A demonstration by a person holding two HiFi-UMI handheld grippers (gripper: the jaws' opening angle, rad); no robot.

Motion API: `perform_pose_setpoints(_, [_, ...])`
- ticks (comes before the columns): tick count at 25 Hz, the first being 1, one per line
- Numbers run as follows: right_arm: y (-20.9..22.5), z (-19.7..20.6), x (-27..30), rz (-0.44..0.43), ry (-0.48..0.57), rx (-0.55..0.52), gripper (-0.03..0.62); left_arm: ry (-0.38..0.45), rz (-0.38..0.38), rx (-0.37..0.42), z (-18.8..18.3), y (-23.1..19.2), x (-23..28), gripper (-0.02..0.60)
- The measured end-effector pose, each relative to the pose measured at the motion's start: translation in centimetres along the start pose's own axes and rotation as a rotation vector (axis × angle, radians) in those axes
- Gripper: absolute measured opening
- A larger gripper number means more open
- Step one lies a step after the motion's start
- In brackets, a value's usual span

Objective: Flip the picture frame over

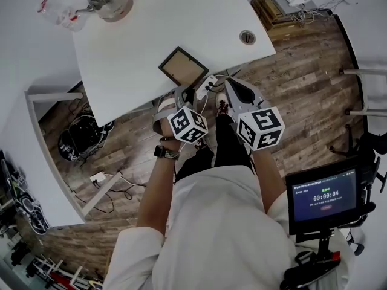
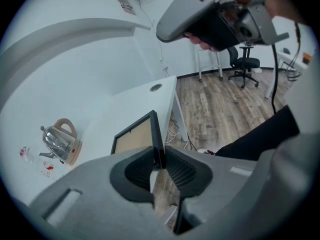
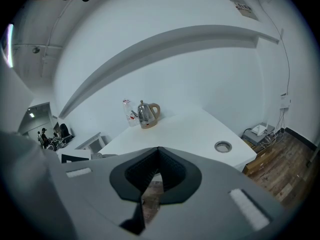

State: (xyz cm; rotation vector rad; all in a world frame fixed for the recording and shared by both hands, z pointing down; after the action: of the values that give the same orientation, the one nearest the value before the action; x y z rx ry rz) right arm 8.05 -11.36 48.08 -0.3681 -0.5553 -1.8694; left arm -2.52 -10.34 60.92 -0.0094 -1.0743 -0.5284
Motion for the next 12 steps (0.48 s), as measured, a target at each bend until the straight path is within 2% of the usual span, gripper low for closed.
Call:
perform_pose_setpoints(9, [-0.2, -1.0, 0.5, -0.007, 0.017, -0.001, 0.002, 0.125, 0.042, -0.157, -1.9, -1.2, -2.9, 0.074])
perform_pose_setpoints(12, [-0.2, -1.1, 0.7, -0.008, 0.019, 0.000, 0.002, 0.186, 0.073, -0.248, -2.4, -1.7, -3.8, 0.074])
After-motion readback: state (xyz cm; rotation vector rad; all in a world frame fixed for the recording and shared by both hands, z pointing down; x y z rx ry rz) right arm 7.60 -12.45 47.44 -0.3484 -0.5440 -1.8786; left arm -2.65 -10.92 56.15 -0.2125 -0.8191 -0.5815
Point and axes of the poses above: the fingertips, and each gripper's own axes: x forward along the fingers, y to its right, z out of its underside, the point moved 2 cm from there along -x, backward along the fingers, and after that the axes turned 9 degrees about z, right-handed, at the moved point
